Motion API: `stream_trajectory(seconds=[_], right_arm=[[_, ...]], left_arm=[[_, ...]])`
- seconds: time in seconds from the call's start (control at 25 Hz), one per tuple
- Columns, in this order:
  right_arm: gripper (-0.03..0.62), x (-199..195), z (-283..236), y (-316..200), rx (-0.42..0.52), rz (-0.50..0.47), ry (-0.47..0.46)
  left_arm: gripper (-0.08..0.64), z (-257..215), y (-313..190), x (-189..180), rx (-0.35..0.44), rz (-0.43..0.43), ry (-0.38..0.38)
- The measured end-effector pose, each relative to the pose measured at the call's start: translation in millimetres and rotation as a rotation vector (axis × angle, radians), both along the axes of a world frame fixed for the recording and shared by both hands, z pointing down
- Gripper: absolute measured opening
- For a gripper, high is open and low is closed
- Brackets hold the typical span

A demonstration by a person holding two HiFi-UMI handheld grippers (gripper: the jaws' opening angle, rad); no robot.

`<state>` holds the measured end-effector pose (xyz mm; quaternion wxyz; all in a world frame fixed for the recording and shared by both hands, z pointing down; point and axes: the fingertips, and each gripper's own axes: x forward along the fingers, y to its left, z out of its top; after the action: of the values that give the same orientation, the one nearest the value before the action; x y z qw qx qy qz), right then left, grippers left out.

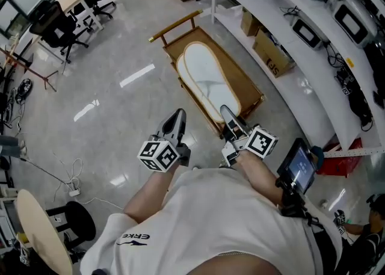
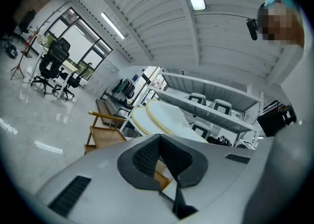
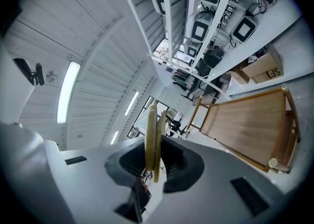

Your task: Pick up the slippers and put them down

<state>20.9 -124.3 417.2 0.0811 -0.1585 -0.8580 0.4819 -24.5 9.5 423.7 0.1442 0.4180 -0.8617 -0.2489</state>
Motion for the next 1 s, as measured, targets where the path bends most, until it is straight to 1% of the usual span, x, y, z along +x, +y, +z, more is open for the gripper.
stream_trajectory(seconds=[0.24,0.36,0.52,0.8,1.0], right_arm=[[0.064,-14,1,45,-0.004,-0.077,0.015],[0.064,-19,3,62,0.011,-0.095,0.018],[0.064,-24,6,79,0.017,-0.095,0.018],[0.064,-28,23,108,-0.018,-0.07,0.042],[0.064,-30,43,117,-0.048,-0.05,0.092]], left_arm=[[0.003,2,45,-4,0.002,-0.071,0.009],[0.003,2,64,-6,0.003,-0.091,0.015],[0.003,5,84,-7,-0.002,-0.1,0.023],[0.003,18,118,-14,-0.004,-0.089,0.035],[0.003,31,131,-16,-0.008,-0.09,0.065]])
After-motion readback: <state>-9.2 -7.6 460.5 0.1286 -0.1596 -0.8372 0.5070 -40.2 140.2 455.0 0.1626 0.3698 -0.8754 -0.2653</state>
